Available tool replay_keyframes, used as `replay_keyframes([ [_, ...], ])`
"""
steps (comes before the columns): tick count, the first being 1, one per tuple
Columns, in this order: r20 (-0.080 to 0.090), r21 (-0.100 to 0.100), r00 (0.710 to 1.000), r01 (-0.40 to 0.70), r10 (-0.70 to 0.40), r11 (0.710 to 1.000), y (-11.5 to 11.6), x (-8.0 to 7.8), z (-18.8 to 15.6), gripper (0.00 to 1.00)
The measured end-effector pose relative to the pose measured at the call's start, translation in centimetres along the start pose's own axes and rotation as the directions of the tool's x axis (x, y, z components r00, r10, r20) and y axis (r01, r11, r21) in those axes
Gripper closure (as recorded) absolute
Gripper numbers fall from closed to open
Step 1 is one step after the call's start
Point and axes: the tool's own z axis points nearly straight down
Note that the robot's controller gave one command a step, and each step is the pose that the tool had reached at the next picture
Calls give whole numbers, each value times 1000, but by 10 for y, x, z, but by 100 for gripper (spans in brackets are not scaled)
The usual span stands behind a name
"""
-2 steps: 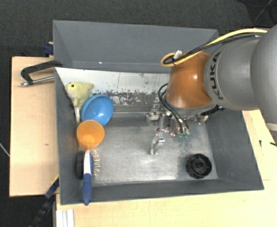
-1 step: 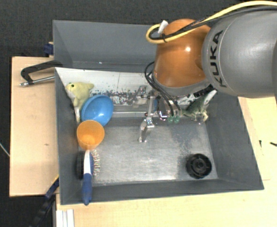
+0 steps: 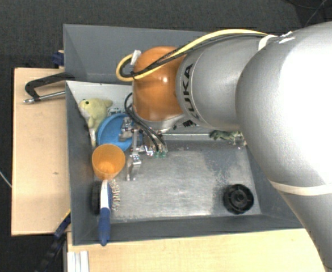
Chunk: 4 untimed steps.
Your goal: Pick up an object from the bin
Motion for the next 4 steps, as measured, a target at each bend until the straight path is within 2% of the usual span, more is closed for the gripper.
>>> replay_keyframes([
  [1,-6,3,993,116,-116,993,-20,58,5,0],
  [2,7,1,974,224,-224,975,32,24,-10,0],
  [3,5,7,967,255,-255,967,40,45,-13,0],
  [4,24,17,917,399,-399,917,48,48,9,0],
])
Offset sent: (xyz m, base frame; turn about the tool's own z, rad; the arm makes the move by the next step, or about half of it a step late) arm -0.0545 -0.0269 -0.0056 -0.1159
